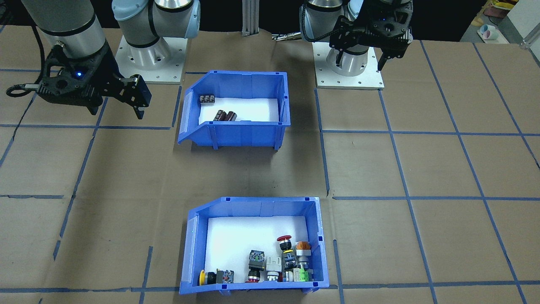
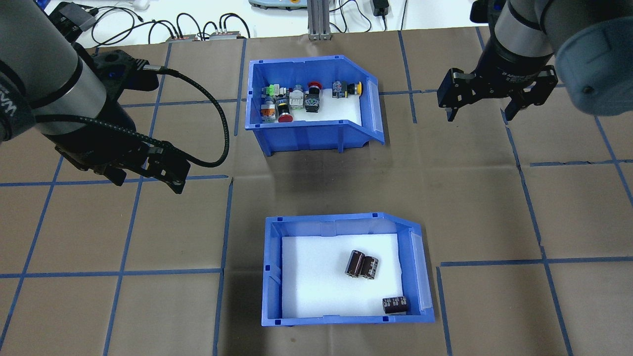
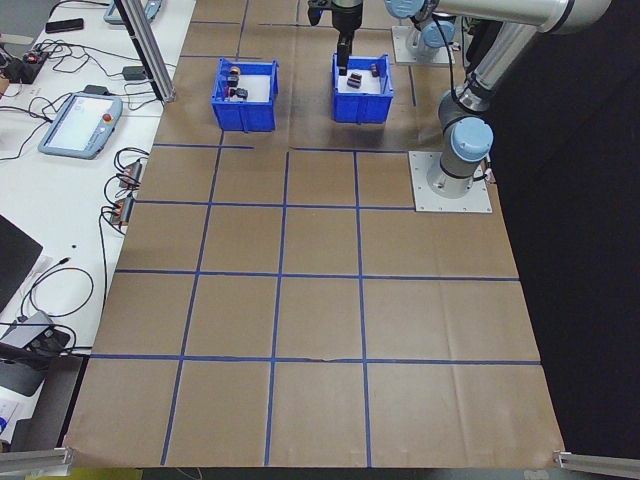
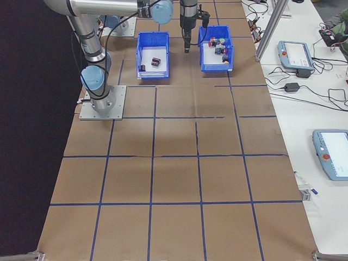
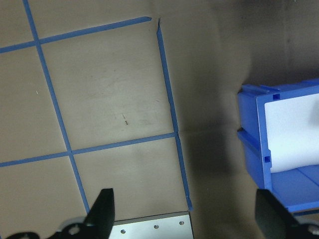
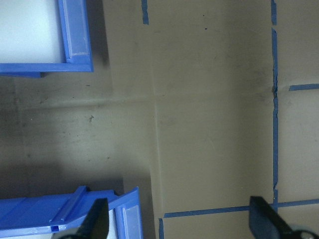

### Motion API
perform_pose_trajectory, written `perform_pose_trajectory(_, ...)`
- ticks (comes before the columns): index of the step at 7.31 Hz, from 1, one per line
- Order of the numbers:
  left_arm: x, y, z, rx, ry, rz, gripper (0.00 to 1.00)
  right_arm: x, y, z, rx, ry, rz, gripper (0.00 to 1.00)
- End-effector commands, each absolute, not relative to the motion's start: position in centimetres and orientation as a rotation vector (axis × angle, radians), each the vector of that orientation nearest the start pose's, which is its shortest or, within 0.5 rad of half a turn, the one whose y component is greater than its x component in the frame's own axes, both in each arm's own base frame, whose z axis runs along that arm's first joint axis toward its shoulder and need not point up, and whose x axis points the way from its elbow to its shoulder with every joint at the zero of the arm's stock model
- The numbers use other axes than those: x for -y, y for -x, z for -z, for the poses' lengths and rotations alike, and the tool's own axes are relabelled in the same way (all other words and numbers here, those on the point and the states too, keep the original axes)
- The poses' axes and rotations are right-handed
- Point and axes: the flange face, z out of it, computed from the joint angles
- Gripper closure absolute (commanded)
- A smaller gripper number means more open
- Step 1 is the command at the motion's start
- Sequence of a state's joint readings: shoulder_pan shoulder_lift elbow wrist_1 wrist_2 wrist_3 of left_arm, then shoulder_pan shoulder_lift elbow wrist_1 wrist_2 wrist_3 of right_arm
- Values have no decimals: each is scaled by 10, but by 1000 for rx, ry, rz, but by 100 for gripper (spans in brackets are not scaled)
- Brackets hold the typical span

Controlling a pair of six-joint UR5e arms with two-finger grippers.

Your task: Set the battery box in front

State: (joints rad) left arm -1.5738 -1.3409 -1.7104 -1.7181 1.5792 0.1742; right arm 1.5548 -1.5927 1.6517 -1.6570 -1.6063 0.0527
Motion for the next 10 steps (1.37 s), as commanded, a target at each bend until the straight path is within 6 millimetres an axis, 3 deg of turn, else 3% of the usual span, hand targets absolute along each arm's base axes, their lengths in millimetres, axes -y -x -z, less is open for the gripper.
perform_pose_trajectory(1,388,134,-506,-3125,-284,-90,1,479,-123,-468,-3170,-115,62,0)
perform_pose_trajectory(5,392,134,-503,-3124,-282,-104,1,487,-124,-470,-3175,-92,74,0)
perform_pose_trajectory(9,397,133,-497,-3113,-253,-108,1,545,-125,-474,-3168,-79,81,0)
perform_pose_trajectory(10,400,134,-485,-3131,-91,-147,1,557,-127,-466,-3170,80,64,0)
